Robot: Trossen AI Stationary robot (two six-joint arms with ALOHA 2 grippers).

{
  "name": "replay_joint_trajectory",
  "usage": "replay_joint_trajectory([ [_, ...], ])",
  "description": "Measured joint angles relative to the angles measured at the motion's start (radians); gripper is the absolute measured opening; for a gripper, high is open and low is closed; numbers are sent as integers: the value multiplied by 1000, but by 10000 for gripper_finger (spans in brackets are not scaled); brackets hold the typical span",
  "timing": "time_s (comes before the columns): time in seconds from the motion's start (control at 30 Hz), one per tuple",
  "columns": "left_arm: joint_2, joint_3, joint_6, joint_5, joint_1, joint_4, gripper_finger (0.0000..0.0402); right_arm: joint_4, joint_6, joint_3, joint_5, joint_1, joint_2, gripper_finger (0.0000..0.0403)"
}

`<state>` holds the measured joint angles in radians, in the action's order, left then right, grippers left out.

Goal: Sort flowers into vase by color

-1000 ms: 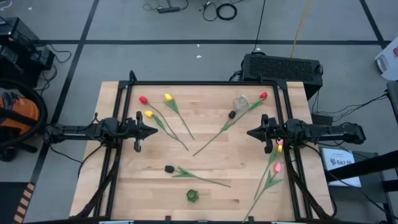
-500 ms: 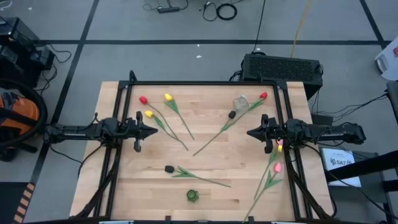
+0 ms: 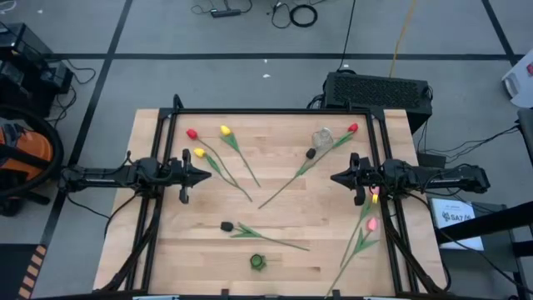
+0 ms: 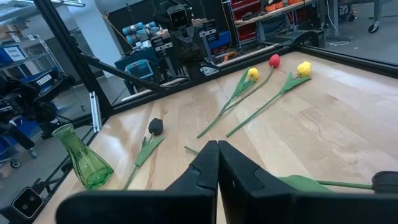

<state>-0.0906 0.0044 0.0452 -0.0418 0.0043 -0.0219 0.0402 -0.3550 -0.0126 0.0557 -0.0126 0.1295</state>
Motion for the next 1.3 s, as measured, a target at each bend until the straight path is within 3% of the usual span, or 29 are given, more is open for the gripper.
replay_joint_trajectory([
  [0.27,0,0,0,0,0,0,22,11,44,1,53,0,2,0],
  [0.4,0,0,0,0,0,-1,22,24,123,0,153,0,15,0],
  [0.63,0,0,0,0,0,-2,22,254,172,-30,251,0,107,0],
  [1.0,0,0,0,0,0,-3,22,182,207,-438,502,0,494,0],
  [1.3,0,0,0,0,0,-5,22,-209,-17,-804,541,0,770,0],
])
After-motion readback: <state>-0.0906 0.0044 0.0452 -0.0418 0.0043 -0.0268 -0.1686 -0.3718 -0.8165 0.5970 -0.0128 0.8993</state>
